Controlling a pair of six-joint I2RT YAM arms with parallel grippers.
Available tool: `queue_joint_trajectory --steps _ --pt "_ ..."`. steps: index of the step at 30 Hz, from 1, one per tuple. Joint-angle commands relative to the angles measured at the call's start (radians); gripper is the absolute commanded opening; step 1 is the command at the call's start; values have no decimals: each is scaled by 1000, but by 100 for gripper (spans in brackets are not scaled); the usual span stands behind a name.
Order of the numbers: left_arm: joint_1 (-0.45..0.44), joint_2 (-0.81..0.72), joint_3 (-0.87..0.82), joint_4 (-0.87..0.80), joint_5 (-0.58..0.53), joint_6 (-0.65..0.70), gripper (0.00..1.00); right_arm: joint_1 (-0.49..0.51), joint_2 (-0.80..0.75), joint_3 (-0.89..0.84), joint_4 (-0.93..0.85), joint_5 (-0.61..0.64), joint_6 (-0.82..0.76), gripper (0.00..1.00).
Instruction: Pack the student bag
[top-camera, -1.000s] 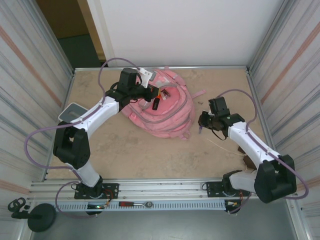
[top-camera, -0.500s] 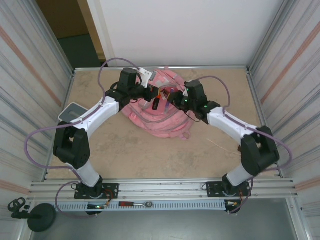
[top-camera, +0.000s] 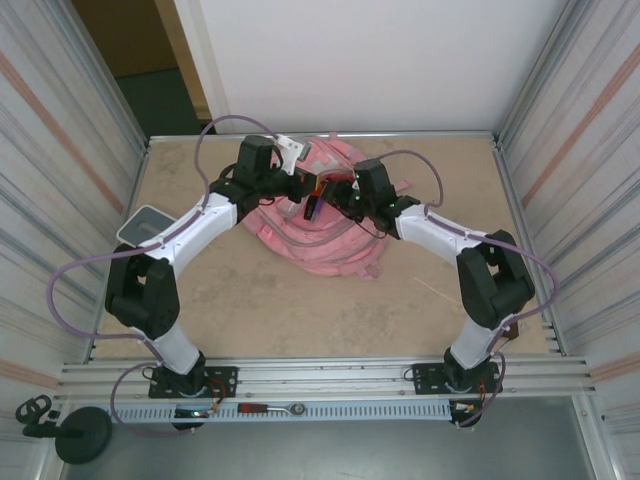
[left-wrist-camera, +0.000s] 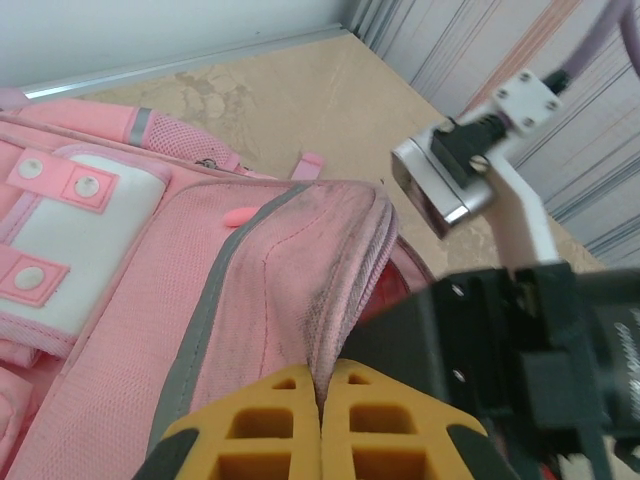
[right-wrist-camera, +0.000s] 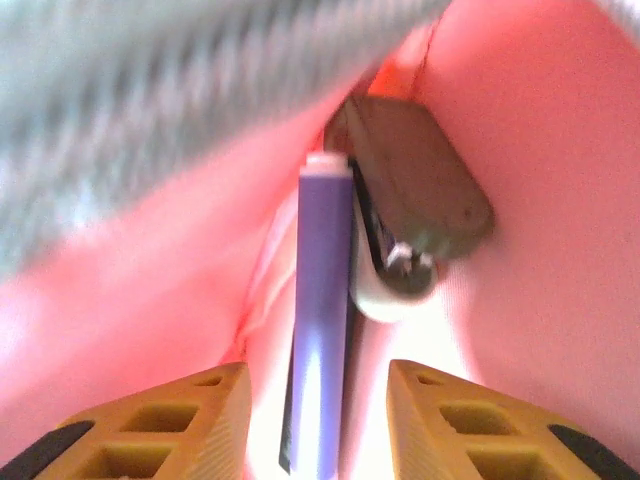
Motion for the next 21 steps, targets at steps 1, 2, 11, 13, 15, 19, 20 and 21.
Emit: queue_joint_trajectory --steps 1,2,11,13,15,19,20,21 --pt "0 -80 19 70 26 6 0 28 -28 -32 -65 14 -67 32" --pt "0 -80 18 68 25 6 0 34 -18 -33 -60 6 -67 29" --pt "-1 -83 13 61 23 -4 0 40 113 114 -28 -49 -98 10" --pt "-1 -83 10 58 18 -4 0 32 113 131 -28 -63 -107 11" --pt "-1 -86 4 58 15 -4 0 22 80 114 -29 -68 -127 14" --pt "-1 -87 -17 76 15 -12 0 -9 -31 32 -52 -88 -173 20" --pt "-3 -85 -24 80 18 -13 0 -18 -68 0 -55 -91 -183 22" --pt "-4 -84 -32 82 20 -13 0 -26 -108 -32 -59 -93 -194 25"
